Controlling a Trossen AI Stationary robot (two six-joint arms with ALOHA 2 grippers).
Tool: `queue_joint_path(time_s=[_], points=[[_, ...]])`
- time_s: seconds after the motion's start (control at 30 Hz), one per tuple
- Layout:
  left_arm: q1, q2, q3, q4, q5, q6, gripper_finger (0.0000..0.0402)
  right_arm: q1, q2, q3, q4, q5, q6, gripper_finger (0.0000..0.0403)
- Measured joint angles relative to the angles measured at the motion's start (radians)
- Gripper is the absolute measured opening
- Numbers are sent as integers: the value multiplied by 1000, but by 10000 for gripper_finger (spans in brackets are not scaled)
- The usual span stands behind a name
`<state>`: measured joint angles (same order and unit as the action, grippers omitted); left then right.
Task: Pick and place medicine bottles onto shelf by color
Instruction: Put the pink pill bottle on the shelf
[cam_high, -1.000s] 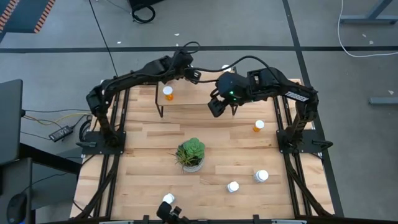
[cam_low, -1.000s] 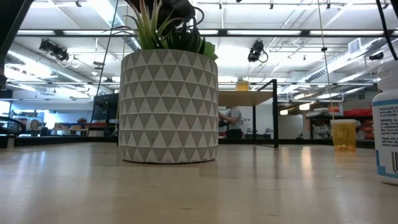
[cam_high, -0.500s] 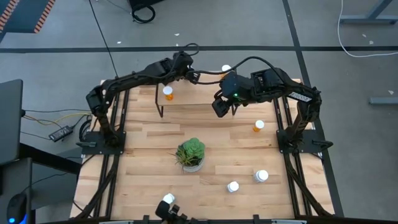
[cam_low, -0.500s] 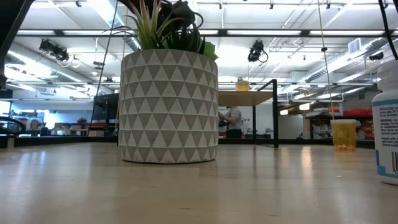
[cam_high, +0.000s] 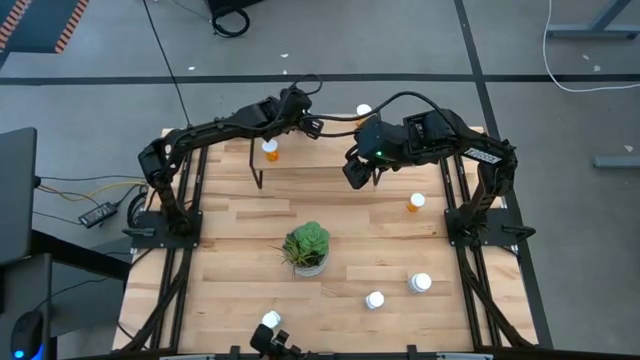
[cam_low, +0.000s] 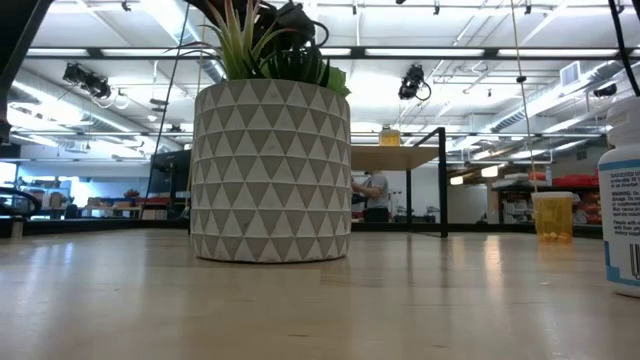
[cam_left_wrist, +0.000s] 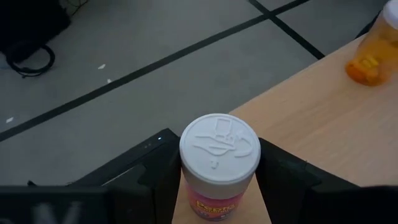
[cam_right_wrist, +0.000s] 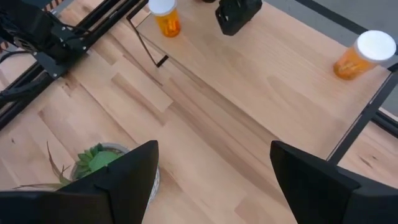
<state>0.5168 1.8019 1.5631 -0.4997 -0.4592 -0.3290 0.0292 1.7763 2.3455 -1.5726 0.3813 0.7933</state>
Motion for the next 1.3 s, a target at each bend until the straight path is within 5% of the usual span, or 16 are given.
queue_joint_path(time_s=[1.3], points=[[1, -18, 0, -119, -12, -21, 227, 0, 1, 0, 1, 14, 7, 317]])
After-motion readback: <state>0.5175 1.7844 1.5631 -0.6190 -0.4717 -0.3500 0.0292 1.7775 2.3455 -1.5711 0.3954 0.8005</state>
